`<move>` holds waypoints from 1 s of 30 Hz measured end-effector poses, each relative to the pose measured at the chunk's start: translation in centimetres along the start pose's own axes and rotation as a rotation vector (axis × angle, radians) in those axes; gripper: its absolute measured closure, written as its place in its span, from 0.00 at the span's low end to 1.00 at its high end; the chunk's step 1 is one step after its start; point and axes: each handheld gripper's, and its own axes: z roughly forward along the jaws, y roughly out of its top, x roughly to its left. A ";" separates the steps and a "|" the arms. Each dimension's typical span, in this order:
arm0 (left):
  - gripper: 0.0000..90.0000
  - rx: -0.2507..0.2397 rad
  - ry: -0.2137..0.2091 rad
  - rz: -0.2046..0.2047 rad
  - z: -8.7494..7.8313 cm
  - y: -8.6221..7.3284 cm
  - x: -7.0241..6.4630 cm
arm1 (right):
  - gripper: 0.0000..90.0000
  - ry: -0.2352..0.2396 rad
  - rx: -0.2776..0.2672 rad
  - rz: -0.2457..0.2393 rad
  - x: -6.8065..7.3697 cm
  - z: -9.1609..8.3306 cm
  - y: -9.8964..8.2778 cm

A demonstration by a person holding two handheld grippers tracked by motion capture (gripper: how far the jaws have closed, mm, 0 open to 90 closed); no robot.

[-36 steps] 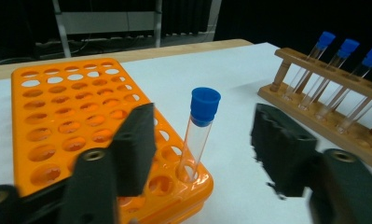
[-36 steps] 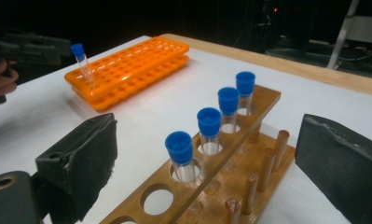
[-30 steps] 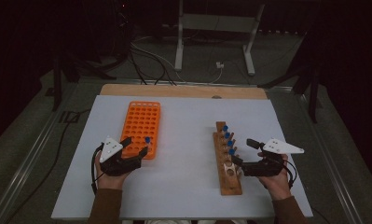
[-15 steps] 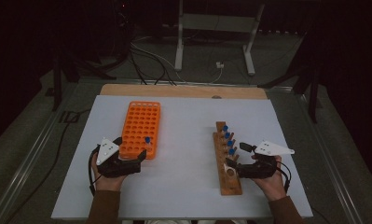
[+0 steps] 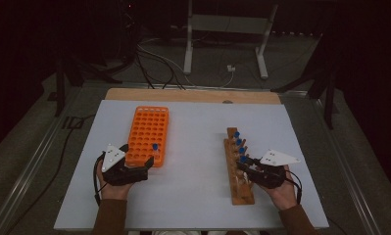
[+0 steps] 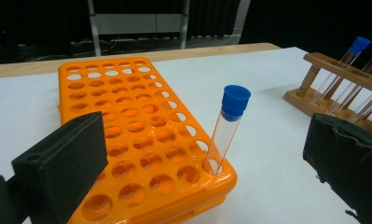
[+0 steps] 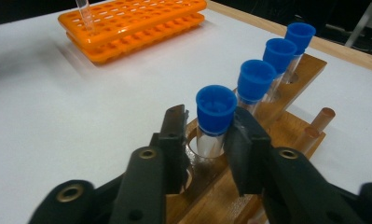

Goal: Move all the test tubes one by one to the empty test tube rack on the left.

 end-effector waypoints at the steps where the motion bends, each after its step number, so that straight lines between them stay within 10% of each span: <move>1: 0.01 0.000 0.000 0.000 0.0 0.0 0.0 | 0.79 0.000 0.000 0.000 0.0 0.0 0.0; 30: 0.01 -0.016 -0.015 0.039 -0.1 1.5 -1.1 | 0.86 0.018 -0.032 0.017 -0.5 -1.3 1.9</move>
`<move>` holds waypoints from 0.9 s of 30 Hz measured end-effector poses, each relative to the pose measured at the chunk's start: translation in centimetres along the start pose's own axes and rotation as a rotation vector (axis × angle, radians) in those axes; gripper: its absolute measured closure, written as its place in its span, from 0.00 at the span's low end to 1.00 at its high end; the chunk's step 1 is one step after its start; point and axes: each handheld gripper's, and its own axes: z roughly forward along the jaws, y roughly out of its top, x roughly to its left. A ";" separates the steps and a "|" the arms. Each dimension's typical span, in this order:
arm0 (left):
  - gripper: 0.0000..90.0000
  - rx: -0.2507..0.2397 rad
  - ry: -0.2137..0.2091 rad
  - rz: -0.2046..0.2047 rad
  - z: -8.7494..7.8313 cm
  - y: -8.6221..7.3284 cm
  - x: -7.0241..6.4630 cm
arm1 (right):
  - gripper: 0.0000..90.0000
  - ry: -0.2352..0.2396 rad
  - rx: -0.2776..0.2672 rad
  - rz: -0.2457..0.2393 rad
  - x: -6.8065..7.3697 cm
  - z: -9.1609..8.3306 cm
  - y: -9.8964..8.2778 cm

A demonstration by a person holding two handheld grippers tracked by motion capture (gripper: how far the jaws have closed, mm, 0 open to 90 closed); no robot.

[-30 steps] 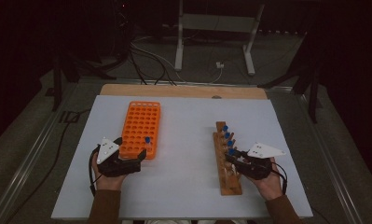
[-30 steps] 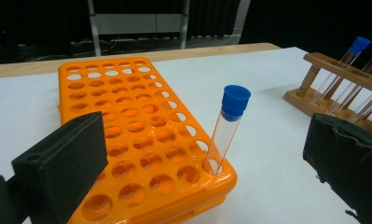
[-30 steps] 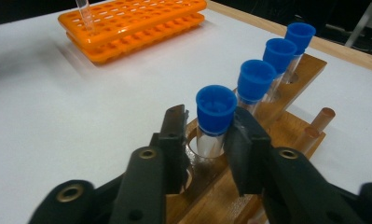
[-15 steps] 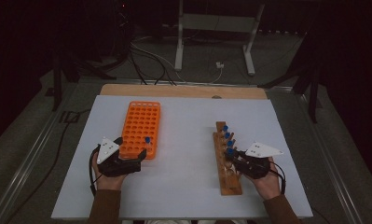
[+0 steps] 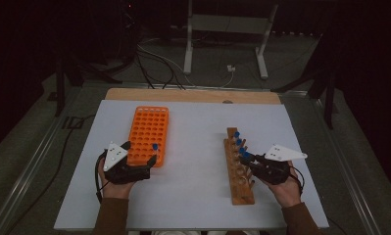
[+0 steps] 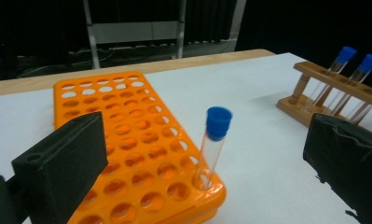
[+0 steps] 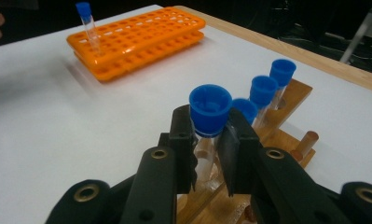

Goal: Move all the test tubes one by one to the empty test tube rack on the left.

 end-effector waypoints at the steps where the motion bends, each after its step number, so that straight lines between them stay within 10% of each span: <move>1: 0.01 -0.002 -0.005 0.001 0.0 0.2 -0.1 | 0.86 0.005 -0.001 -0.002 0.0 -0.1 0.2; 27: 0.01 -0.035 -0.122 0.066 2.0 4.0 -4.0 | 0.86 0.068 -0.017 -0.052 0.0 -0.2 5.5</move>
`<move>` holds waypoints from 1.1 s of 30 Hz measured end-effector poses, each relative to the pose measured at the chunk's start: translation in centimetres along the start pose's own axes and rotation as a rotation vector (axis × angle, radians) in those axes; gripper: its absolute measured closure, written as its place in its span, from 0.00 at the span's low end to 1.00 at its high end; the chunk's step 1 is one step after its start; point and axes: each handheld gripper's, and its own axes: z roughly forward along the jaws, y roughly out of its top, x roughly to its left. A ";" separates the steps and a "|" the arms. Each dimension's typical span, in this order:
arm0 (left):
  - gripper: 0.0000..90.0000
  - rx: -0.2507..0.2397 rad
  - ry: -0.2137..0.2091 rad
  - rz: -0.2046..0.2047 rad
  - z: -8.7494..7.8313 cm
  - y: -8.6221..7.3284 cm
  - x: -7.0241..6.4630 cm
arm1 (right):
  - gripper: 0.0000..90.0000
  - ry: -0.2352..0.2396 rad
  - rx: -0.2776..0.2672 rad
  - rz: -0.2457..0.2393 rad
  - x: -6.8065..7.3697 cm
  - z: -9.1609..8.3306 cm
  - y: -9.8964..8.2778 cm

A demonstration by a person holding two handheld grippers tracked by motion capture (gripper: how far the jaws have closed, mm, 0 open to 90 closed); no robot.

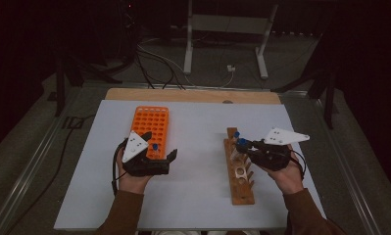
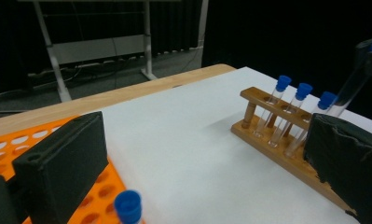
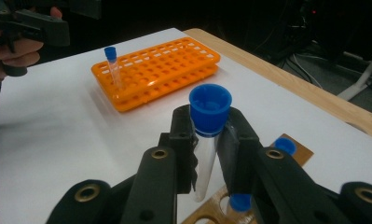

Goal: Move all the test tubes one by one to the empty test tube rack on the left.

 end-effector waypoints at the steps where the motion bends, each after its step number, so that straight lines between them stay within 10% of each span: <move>1: 0.01 -0.002 -0.001 -0.002 0.1 0.0 -0.1 | 0.86 0.003 0.000 0.006 0.0 0.2 0.0; 24: 0.02 0.021 -0.085 0.033 2.8 0.4 -2.2 | 0.86 0.078 -0.002 0.040 1.0 3.7 1.5; 33: 0.16 0.059 -0.193 0.067 5.0 0.2 -3.9 | 0.86 0.116 0.005 0.045 1.5 5.2 1.9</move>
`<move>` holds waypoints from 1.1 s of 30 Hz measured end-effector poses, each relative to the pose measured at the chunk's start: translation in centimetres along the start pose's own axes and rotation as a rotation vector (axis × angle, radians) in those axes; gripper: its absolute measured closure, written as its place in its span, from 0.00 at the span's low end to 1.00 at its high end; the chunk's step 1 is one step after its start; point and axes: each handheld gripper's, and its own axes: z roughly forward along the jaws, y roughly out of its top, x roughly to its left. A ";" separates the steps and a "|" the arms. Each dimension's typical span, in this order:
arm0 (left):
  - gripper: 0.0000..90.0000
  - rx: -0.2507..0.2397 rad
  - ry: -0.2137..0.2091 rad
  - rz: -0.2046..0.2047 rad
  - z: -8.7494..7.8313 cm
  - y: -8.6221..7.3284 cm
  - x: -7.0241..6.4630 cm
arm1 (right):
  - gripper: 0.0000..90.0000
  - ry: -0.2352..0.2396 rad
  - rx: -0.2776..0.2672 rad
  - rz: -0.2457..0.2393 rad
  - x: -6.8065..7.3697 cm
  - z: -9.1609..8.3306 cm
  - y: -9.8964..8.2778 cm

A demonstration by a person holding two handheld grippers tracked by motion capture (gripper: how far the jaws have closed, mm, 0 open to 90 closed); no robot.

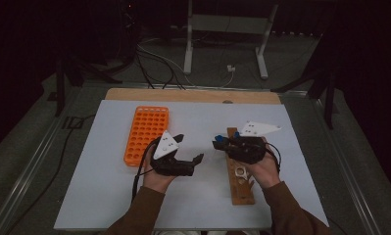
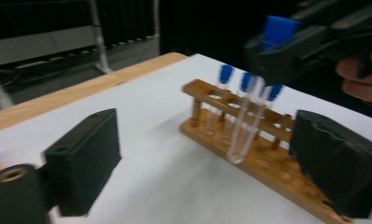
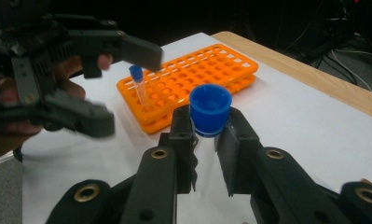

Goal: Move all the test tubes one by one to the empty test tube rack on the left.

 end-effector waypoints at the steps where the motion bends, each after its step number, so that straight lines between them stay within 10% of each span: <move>1: 0.16 0.003 -0.015 0.001 0.3 0.0 -0.1 | 0.86 0.000 0.000 0.000 0.0 0.0 0.0; 24: 0.86 0.055 -0.102 0.056 2.5 -0.2 -1.3 | 0.85 0.056 0.028 -0.008 1.3 1.9 0.4; 33: 0.87 0.057 -0.085 0.030 2.3 -0.3 -0.6 | 0.33 0.033 -0.045 0.042 0.8 0.7 0.6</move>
